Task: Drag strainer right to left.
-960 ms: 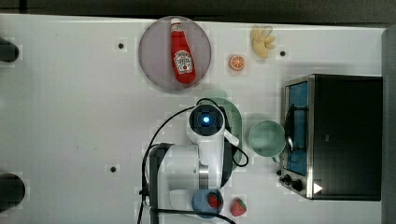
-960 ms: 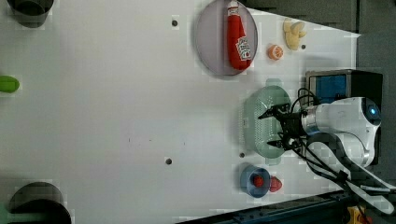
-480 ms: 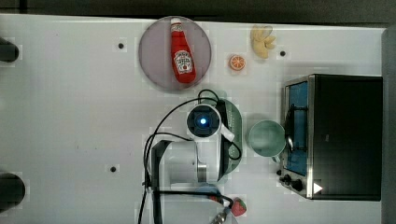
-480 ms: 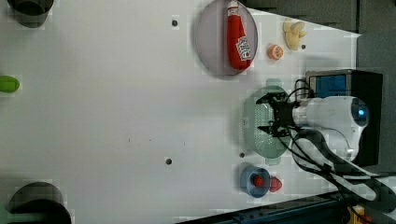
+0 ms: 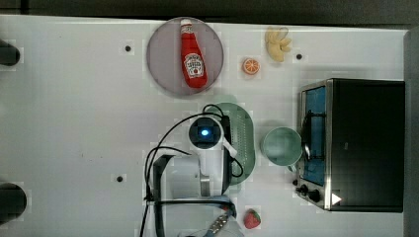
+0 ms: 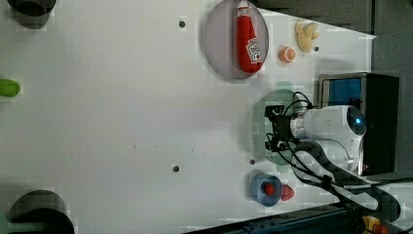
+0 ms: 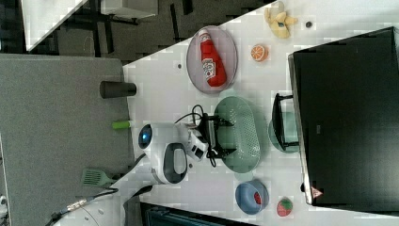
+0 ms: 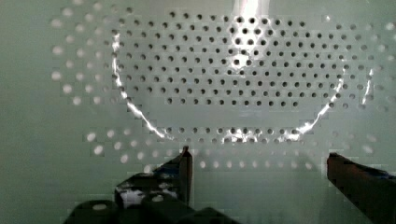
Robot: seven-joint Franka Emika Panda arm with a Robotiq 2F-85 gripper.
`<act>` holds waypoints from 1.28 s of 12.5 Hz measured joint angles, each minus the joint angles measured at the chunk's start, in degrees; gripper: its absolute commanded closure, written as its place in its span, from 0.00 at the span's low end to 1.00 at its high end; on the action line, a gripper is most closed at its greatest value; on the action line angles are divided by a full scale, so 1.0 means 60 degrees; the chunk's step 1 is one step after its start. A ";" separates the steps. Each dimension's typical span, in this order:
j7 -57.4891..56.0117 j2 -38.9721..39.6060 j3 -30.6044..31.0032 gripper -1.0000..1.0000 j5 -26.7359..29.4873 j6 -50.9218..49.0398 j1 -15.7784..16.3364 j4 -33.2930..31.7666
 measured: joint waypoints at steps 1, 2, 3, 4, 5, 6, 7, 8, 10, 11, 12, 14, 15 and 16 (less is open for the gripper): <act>0.0214 -0.0007 0.0014 0.00 -0.0055 0.0000 0.0198 0.0000; 0.0270 0.0007 0.0096 0.00 0.0092 -0.0084 0.0357 0.0075; 0.0350 0.0002 0.0144 0.00 0.0279 0.0028 0.0532 0.0093; 0.0555 -0.0009 0.0258 0.00 0.0350 0.0252 0.0635 0.0056; 0.0821 -0.0030 0.0378 0.00 0.0453 0.0252 0.0731 0.0000; 0.1100 -0.0014 0.0417 0.00 0.0663 0.0168 0.0918 0.0000; 0.1348 0.0047 0.0510 0.00 0.0630 0.0159 0.1087 0.0000; 0.1534 0.0149 0.0616 0.00 0.0597 0.0196 0.1225 0.0000; 0.1688 0.0268 0.0870 0.00 0.0727 -0.0056 0.1410 0.0075; 0.1870 0.0413 0.0882 0.00 0.0902 -0.0075 0.1556 0.0224; 0.1944 0.0548 0.0974 0.00 0.1107 -0.0103 0.1621 0.0392; 0.2024 0.0912 0.0919 0.00 0.1710 -0.0140 0.2044 0.0951; 0.2024 0.1063 0.0840 0.00 0.1774 -0.0140 0.2326 0.1306; 0.2075 0.1070 0.0892 0.00 0.1879 -0.0140 0.2487 0.1473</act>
